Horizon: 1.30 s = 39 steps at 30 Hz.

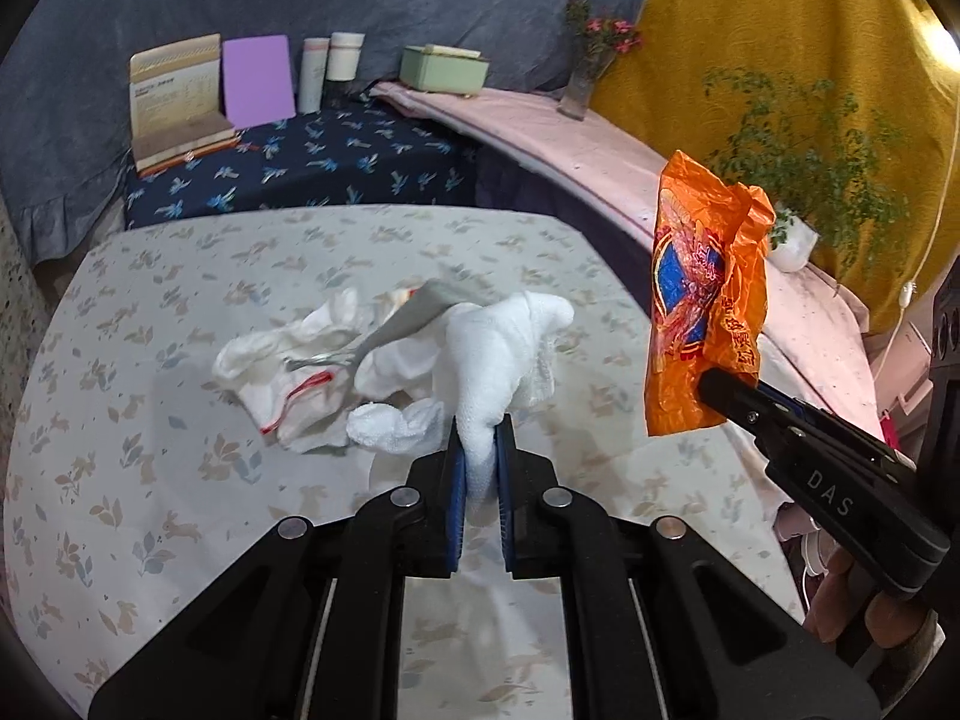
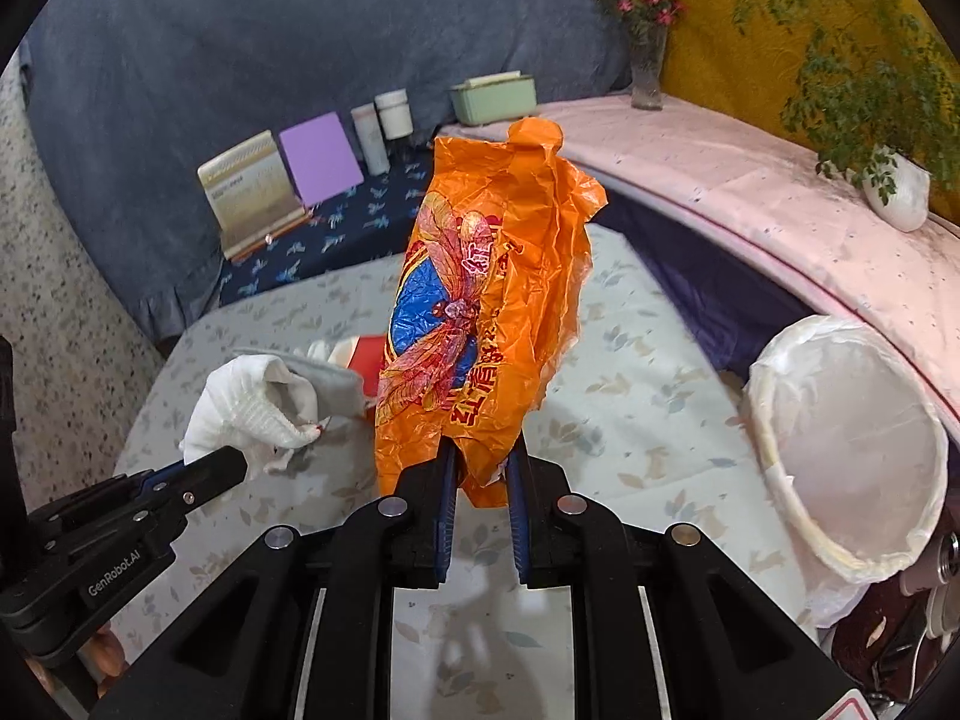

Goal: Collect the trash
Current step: 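Carry the bag and sock over the bin and open both tools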

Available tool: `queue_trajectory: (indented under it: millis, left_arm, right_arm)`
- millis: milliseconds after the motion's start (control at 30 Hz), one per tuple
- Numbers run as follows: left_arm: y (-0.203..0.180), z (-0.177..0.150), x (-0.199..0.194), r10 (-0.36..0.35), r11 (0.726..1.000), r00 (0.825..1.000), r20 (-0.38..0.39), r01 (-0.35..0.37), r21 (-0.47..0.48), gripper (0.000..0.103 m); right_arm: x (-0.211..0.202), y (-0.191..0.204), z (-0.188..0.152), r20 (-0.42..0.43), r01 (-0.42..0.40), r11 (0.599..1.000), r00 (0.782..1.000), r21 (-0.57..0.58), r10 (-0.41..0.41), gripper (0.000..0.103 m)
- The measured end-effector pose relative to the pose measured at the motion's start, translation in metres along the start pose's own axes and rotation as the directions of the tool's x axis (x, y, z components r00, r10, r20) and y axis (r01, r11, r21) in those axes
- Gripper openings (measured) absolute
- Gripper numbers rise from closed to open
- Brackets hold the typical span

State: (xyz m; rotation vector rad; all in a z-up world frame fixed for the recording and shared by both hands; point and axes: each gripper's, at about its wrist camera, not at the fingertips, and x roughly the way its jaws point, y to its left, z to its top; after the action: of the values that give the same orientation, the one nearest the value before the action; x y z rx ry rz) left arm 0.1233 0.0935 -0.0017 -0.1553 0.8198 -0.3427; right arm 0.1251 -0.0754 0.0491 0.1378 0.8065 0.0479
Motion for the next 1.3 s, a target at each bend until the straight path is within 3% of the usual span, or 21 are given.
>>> queue_trajectory:
  millis: [567, 1300]
  left_arm:
    - [-0.124, 0.028, 0.013, -0.104, 0.982, 0.994, 0.020, 0.100, 0.159, 0.009]
    - [-0.254, 0.023, 0.068, -0.196, 0.922, 0.976, -0.094, 0.216, 0.320, 0.009]
  right_arm:
    - [-0.056, -0.089, 0.011, 0.092, 0.122, 0.985, 0.987, 0.121, -0.134, 0.014]
    - [-0.079, -0.209, -0.016, 0.066, 0.242, 0.922, 0.960, 0.301, -0.274, 0.014]
